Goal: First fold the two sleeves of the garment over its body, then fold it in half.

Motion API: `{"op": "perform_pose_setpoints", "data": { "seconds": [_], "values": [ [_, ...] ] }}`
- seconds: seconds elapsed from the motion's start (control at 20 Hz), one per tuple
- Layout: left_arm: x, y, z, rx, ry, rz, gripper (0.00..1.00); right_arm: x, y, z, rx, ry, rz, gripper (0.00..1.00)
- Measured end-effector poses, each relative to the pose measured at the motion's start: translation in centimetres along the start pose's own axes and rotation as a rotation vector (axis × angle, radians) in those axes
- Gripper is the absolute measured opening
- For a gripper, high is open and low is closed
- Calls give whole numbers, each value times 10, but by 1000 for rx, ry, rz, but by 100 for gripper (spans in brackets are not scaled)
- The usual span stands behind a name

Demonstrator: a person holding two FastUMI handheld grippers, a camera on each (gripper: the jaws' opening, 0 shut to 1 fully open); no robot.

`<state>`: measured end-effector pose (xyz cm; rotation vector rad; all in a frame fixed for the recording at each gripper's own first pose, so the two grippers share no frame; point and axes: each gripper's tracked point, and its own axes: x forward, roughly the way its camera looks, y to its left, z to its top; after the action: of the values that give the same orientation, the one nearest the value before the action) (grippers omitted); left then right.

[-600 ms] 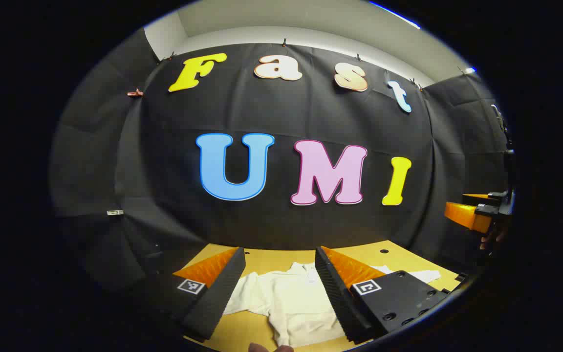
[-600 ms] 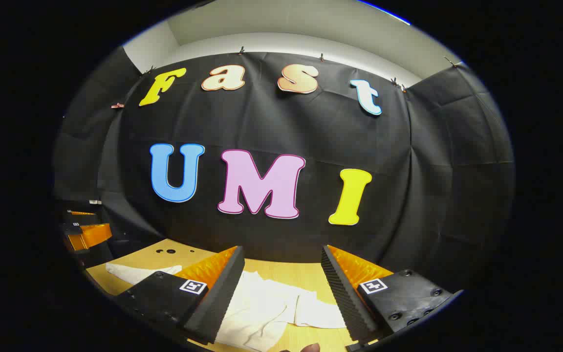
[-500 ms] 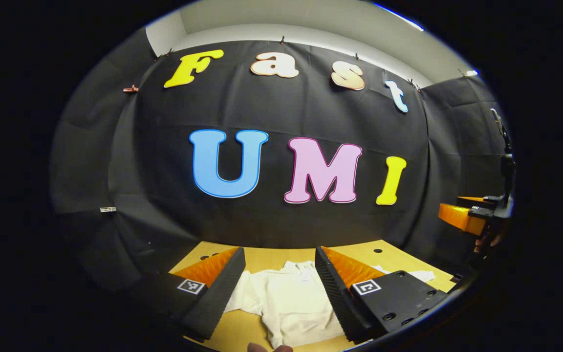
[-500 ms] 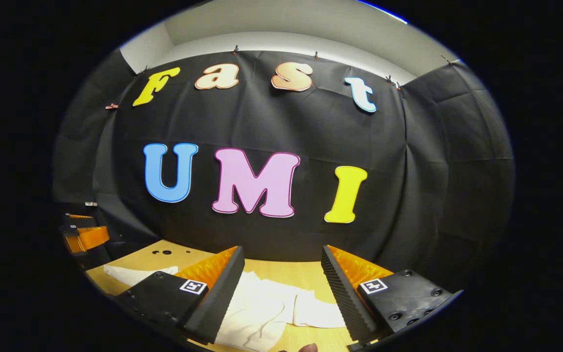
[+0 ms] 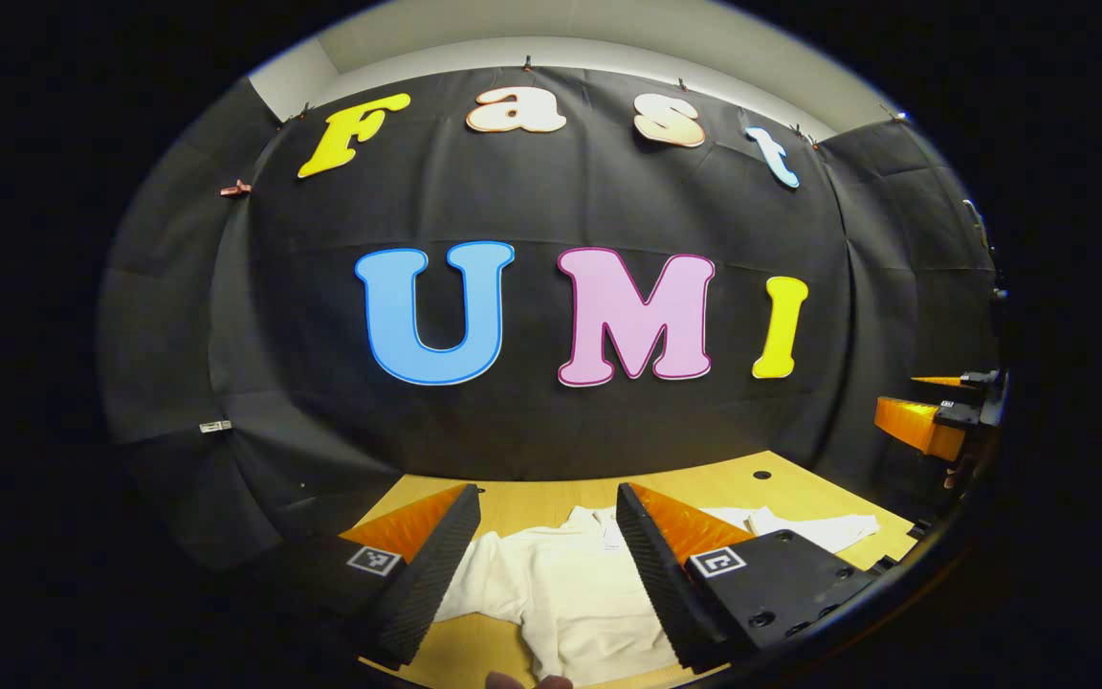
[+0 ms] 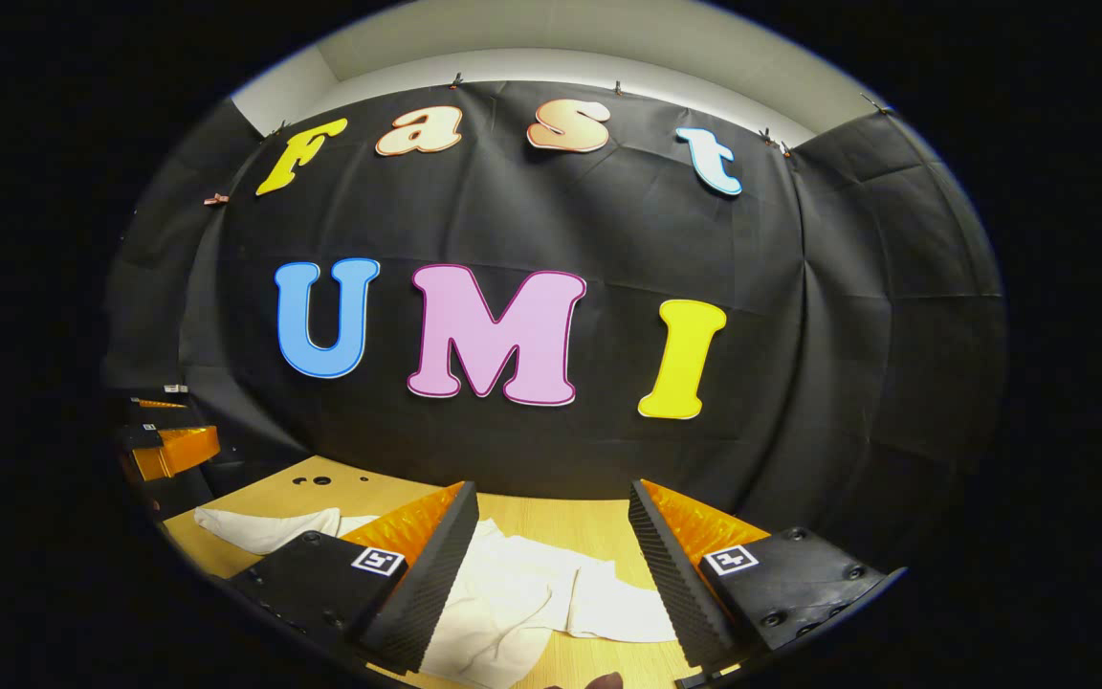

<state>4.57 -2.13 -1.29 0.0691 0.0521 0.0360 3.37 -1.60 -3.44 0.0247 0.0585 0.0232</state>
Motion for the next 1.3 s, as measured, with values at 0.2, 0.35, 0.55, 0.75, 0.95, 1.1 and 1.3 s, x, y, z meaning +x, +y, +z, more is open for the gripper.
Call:
{"op": "perform_pose_setpoints", "data": {
  "seconds": [0.2, 0.35, 0.55, 0.75, 0.95, 1.1, 1.3],
  "values": [
    [8, -5, -2, 2, 7, 8, 94, 9, -15, -6, 6, 12, -20, 98],
    [12, -10, -7, 6, 17, 13, 94, 14, -44, -25, 20, 57, -72, 98],
    [14, -21, -13, 28, 33, 1, 94, 17, -104, -72, -21, 158, -150, 97],
    [18, -26, -19, 32, 63, 5, 94, 18, -182, -147, -81, 322, -280, 98],
    [22, -27, -18, 45, 72, 23, 94, 18, -231, -205, -26, 450, -371, 98],
    [25, -29, -17, 59, 78, 36, 94, 27, -253, -240, 3, 520, -394, 98],
    [27, -35, -22, 79, 99, 45, 94, 24, -267, -297, 101, 654, -418, 98]
  ]
}}
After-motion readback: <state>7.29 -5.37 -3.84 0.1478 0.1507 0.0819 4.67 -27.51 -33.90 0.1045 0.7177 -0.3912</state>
